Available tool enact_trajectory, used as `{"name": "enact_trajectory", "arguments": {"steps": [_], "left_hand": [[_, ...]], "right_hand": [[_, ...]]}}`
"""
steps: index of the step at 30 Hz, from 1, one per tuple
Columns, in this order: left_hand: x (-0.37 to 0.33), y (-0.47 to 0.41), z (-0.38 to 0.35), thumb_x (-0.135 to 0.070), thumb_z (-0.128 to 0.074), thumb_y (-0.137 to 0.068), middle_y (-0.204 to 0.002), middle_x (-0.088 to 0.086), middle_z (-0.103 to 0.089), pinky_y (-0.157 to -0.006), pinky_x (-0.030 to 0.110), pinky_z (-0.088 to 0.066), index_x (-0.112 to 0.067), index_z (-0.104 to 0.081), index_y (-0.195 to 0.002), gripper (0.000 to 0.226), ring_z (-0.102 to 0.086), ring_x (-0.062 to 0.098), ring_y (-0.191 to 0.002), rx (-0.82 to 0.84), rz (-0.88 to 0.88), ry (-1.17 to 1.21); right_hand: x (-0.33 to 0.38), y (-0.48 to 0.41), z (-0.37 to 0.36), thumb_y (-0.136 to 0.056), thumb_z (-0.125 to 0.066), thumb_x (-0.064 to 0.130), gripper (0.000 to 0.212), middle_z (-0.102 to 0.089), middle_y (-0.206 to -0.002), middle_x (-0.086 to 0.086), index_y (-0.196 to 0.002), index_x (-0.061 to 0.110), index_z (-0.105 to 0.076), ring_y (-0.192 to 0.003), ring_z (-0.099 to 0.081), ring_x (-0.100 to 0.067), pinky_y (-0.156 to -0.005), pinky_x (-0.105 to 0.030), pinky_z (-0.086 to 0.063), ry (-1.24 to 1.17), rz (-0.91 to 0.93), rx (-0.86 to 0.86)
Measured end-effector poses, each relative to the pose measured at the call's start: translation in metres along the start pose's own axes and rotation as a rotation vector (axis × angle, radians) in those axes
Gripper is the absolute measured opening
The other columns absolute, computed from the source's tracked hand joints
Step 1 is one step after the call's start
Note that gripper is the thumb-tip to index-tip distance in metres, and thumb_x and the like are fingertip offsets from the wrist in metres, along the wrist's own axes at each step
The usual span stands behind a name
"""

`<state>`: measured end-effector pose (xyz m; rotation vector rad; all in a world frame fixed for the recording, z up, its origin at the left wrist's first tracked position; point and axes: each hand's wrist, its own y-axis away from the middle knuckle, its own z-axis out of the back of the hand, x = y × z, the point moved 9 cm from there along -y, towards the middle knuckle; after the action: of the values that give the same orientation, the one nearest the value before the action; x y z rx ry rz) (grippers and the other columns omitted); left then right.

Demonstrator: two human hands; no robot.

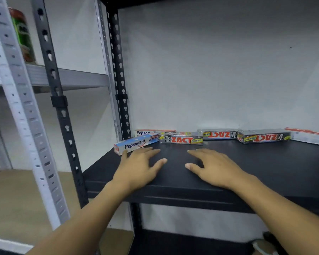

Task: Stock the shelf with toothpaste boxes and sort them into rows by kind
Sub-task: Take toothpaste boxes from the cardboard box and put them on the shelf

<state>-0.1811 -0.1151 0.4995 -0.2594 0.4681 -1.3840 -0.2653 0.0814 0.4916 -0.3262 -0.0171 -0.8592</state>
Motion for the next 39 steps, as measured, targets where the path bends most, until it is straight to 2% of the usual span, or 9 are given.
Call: {"name": "enact_trajectory", "arguments": {"steps": [5, 11, 19, 23, 26, 28, 32, 36, 39], "left_hand": [[-0.042, 0.067, -0.007, -0.071, -0.011, -0.097, -0.16, -0.016, -0.033, -0.122, 0.056, 0.001, -0.044, -0.035, -0.15, 0.064, -0.021, 0.009, -0.15, -0.016, -0.048, -0.074], [-0.075, 0.143, -0.031, -0.069, -0.024, -0.098, -0.167, -0.009, 0.014, -0.123, 0.053, 0.008, -0.039, -0.003, -0.159, 0.071, 0.019, 0.016, -0.153, -0.143, -0.159, -0.011], [-0.076, 0.242, -0.187, -0.068, -0.025, -0.099, -0.164, -0.013, 0.021, -0.124, 0.048, 0.008, -0.04, 0.007, -0.158, 0.072, 0.022, 0.007, -0.151, 0.287, -0.098, 0.12], [-0.045, 0.294, -0.293, -0.073, -0.036, -0.09, -0.166, -0.017, -0.001, -0.12, 0.057, -0.021, -0.052, -0.002, -0.154, 0.075, -0.013, 0.02, -0.152, 0.608, 0.079, 0.22], [-0.031, 0.331, -0.356, -0.065, -0.048, -0.086, -0.159, -0.007, -0.031, -0.11, 0.046, -0.043, -0.045, -0.023, -0.153, 0.075, -0.046, 0.022, -0.136, 0.835, 0.134, 0.267], [-0.032, 0.35, -0.376, -0.041, -0.059, -0.093, -0.148, -0.004, -0.045, -0.107, 0.034, -0.045, -0.03, -0.04, -0.148, 0.059, -0.051, 0.02, -0.13, 0.951, 0.177, 0.341], [-0.026, 0.383, -0.412, -0.017, -0.058, -0.098, -0.105, -0.015, -0.06, -0.085, 0.018, -0.052, -0.038, -0.055, -0.109, 0.024, -0.06, -0.001, -0.093, 1.088, 0.312, 0.416], [-0.019, 0.401, -0.444, -0.013, -0.057, -0.099, -0.093, -0.01, -0.058, -0.068, 0.018, -0.05, -0.017, -0.055, -0.132, 0.033, -0.061, 0.006, -0.082, 1.117, 0.434, 0.43], [-0.014, 0.401, -0.462, -0.01, -0.057, -0.098, -0.097, -0.002, -0.065, -0.072, 0.028, -0.056, -0.016, -0.057, -0.131, 0.034, -0.065, 0.014, -0.084, 1.087, 0.486, 0.446]], "right_hand": [[0.02, 0.091, 0.004, -0.095, -0.015, 0.073, 0.069, -0.021, -0.164, 0.013, -0.156, 0.04, -0.017, -0.152, -0.016, -0.01, -0.122, -0.039, -0.015, 0.085, 0.022, -0.1], [0.025, 0.192, -0.043, -0.097, -0.017, 0.07, 0.065, 0.022, -0.164, 0.015, -0.155, 0.047, 0.002, -0.149, 0.024, -0.006, -0.124, -0.036, 0.006, 0.02, 0.069, -0.174], [-0.037, 0.251, -0.218, -0.101, -0.034, 0.059, 0.068, -0.005, -0.168, 0.005, -0.159, 0.034, -0.008, -0.154, -0.004, -0.015, -0.124, -0.036, -0.008, -0.088, -0.107, 0.243], [-0.07, 0.288, -0.312, -0.1, -0.044, 0.052, 0.067, -0.017, -0.165, 0.006, -0.158, 0.033, -0.016, -0.151, -0.018, -0.019, -0.12, -0.043, -0.021, -0.15, -0.207, 0.496], [-0.089, 0.325, -0.385, -0.095, -0.047, 0.055, 0.07, -0.031, -0.159, 0.004, -0.156, 0.034, -0.019, -0.144, -0.034, -0.022, -0.114, -0.045, -0.035, -0.224, -0.298, 0.642], [-0.094, 0.344, -0.421, -0.094, -0.051, 0.053, 0.072, -0.033, -0.158, 0.003, -0.155, 0.03, -0.023, -0.143, -0.035, -0.023, -0.113, -0.045, -0.036, -0.242, -0.324, 0.703], [-0.092, 0.354, -0.455, -0.095, -0.057, 0.048, 0.072, -0.031, -0.161, -0.001, -0.157, 0.025, -0.027, -0.146, -0.031, -0.024, -0.118, -0.043, -0.029, -0.259, -0.347, 0.763], [-0.087, 0.348, -0.487, -0.095, -0.06, 0.043, 0.069, -0.032, -0.161, -0.001, -0.155, 0.027, -0.03, -0.147, -0.028, -0.023, -0.119, -0.044, -0.027, -0.315, -0.354, 0.764], [-0.084, 0.344, -0.506, -0.095, -0.062, 0.039, 0.067, -0.034, -0.16, -0.002, -0.154, 0.025, -0.034, -0.148, -0.027, -0.024, -0.12, -0.043, -0.024, -0.308, -0.322, 0.767]]}}
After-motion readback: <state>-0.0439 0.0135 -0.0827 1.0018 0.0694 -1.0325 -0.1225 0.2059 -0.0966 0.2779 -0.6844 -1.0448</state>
